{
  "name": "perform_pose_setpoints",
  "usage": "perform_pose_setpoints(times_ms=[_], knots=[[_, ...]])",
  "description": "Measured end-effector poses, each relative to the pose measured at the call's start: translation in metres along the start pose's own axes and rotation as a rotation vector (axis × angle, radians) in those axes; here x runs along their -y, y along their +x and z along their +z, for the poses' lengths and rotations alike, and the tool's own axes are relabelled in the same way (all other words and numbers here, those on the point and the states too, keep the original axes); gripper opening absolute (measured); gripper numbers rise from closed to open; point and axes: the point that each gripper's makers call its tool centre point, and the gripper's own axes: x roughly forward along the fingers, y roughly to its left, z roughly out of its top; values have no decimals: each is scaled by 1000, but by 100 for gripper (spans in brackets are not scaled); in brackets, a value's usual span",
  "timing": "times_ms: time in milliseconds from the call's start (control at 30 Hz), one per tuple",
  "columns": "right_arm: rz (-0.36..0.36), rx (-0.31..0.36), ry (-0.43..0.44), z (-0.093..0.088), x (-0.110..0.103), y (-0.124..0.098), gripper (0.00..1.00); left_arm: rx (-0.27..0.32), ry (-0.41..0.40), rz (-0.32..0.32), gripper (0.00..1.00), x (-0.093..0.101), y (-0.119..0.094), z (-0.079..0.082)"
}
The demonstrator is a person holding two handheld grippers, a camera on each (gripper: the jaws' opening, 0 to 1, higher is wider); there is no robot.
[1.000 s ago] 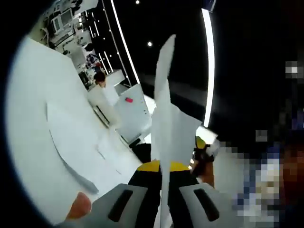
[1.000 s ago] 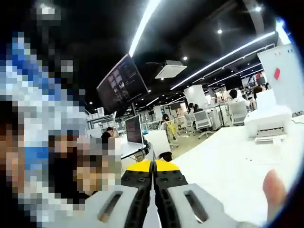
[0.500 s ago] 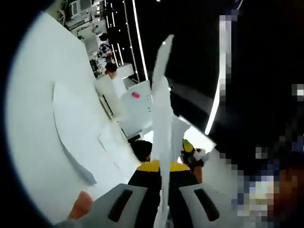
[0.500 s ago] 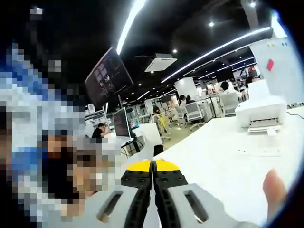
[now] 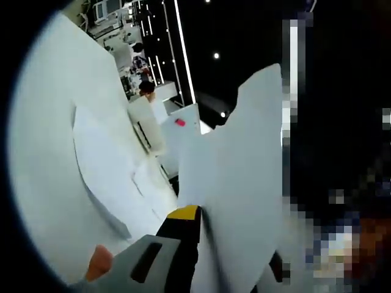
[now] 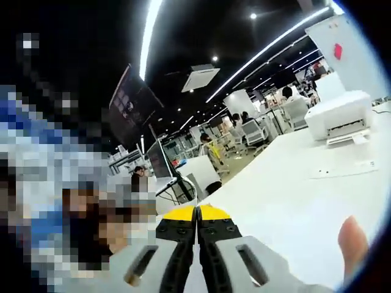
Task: Organize the stack of printing papers by aligning and flattening the scattered papers on the table
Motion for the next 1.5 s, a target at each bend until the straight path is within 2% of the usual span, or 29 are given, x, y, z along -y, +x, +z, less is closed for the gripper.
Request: perform_pose_setpoints(times_ms=[100,200,267,467,600,833,1167,1500], knots=[[65,13,58,0,-13,1,0,7,-13,-15,16,0,0,2],[86,39,74,8,-14,-2,0,11,-18,-23,15,0,0,4],[123,35,111,5,-21,-2,0,13,-13,-20,15,-1,0,5],[110,16,120,-12,-18,4,0,16,-15,-41,15,5,3,5],[111,17,145,-14,-11,11,0,17,-14,-40,15,5,4,3],[151,3,165,-21,-20,27,0,22,-19,-36,15,3,5,2],[169,-1,176,-29,-27,40,0,29,-24,-38,15,3,5,1],[169,-40,162,-39,-32,51,0,28,-26,-39,15,3,6,1]])
